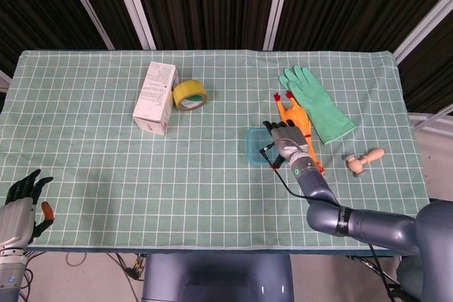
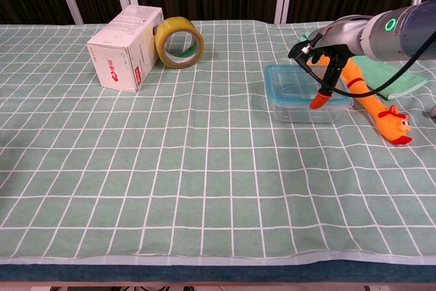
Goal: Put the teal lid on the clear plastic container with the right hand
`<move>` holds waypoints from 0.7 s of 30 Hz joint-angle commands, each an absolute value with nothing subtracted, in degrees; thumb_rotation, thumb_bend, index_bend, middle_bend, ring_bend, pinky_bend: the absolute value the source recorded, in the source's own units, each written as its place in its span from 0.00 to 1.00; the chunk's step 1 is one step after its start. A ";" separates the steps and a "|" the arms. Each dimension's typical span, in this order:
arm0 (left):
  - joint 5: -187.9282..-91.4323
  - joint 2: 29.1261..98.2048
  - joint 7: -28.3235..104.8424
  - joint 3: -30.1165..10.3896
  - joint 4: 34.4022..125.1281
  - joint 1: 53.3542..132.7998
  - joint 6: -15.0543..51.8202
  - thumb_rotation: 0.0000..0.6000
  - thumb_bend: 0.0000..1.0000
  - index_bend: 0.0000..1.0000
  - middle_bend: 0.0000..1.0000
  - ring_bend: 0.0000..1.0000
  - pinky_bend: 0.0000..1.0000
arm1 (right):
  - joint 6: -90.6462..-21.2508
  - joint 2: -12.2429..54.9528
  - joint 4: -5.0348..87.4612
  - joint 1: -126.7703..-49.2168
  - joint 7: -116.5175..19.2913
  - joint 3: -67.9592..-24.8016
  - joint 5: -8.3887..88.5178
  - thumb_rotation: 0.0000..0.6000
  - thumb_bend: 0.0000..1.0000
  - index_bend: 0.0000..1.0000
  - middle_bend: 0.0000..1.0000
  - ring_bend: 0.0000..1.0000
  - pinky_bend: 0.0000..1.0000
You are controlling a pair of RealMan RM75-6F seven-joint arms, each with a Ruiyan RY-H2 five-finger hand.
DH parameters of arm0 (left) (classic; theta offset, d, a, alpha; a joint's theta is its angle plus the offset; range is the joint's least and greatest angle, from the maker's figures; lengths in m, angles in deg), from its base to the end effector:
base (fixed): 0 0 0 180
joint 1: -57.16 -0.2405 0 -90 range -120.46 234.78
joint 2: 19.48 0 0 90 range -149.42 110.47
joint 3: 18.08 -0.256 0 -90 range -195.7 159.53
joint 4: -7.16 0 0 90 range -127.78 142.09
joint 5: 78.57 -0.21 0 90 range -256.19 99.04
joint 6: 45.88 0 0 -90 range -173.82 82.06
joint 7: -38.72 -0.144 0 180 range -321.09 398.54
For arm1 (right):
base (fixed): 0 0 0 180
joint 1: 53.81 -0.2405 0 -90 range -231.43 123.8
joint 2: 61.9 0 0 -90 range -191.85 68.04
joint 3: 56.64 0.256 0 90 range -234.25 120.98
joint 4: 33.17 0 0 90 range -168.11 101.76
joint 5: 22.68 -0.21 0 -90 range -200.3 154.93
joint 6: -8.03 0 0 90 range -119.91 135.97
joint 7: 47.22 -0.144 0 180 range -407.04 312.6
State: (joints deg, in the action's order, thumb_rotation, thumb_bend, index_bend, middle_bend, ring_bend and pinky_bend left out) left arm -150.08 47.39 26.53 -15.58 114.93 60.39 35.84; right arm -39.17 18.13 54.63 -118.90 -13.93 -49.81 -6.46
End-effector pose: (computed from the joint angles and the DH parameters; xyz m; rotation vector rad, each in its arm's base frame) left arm -0.2909 0.1618 0.1212 -1.2238 -1.1880 -0.7729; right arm -0.1156 -0.4041 0.0109 1.7835 -1.1665 0.5691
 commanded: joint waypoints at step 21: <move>-149.89 47.37 26.38 -15.58 114.98 60.45 35.79 1.00 0.74 0.18 0.00 0.00 0.00 | -39.20 18.20 53.88 -119.30 -13.47 -50.02 -7.39 1.00 0.26 0.00 0.48 0.12 0.00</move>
